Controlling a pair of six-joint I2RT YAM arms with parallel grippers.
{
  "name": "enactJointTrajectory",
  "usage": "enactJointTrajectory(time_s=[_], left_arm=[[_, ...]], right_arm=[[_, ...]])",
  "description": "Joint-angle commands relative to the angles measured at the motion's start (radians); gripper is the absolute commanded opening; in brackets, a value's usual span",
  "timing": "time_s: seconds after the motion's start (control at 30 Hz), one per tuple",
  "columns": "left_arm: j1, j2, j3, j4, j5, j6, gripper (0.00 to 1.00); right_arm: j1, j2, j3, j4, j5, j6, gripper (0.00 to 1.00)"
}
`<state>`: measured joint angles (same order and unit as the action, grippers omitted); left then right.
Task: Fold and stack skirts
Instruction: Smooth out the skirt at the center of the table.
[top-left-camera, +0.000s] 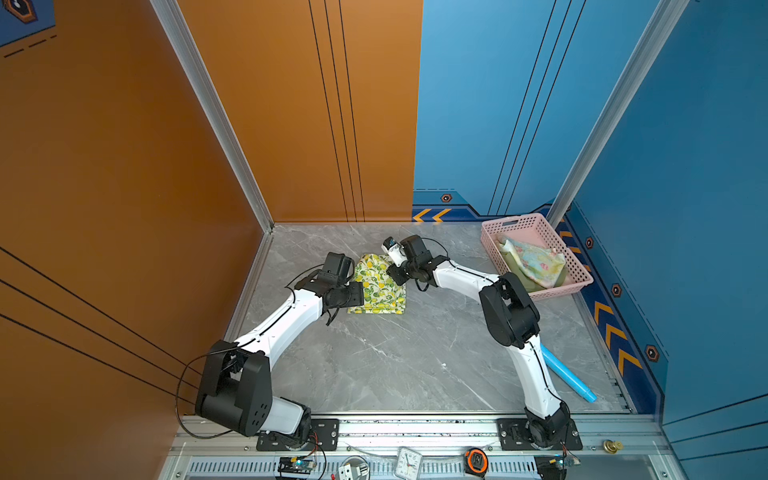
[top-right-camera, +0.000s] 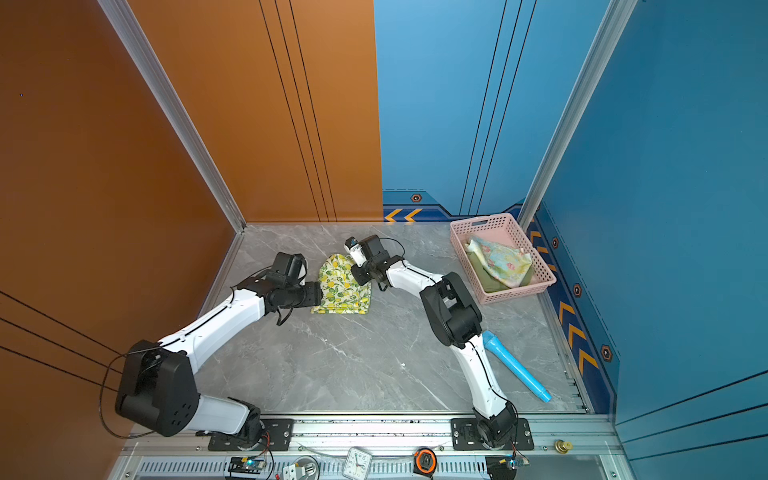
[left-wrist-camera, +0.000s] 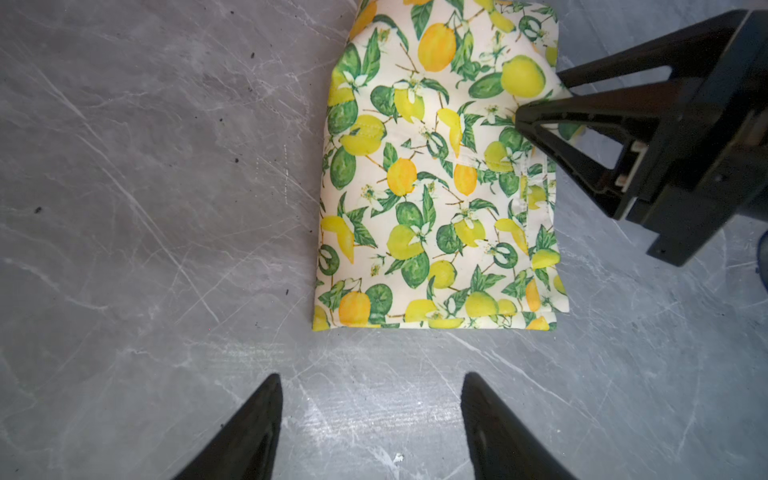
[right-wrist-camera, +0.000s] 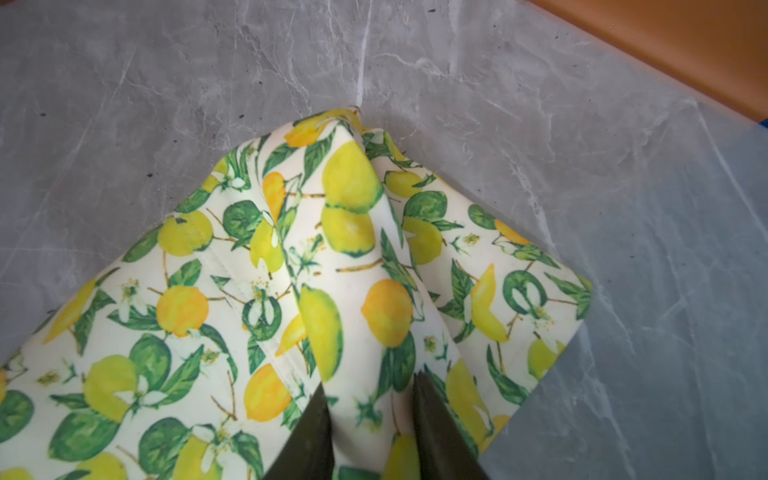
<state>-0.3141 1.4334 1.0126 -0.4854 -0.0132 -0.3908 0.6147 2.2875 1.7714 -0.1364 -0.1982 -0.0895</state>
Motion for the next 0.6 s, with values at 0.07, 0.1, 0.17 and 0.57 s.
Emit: enactJointTrajectory(time_s=[0.07,0.1,0.17,0.57], left_arm=[[0.002,0.005,0.010,-0.002,0.014,-0.010,0.69],[0.002,0.005,0.011,-0.002,0.016,-0.011,0.69],[0.002,0.005,0.041,-0.002,0.017,-0.011,0.69],[-0.036,0.048,0.065,-0.004,-0.012,-0.006,0.69]], right_arm=[[-0.017,0.009,0.076,-0.034,0.017,0.004,0.24],[-0.021,0.012,0.085,-0.036,0.023,0.004,0.22],[-0.030,0.016,0.091,-0.037,0.032,0.005,0.19],[-0.076,0.063,0.107,-0.044,-0.012,0.058,0.31]])
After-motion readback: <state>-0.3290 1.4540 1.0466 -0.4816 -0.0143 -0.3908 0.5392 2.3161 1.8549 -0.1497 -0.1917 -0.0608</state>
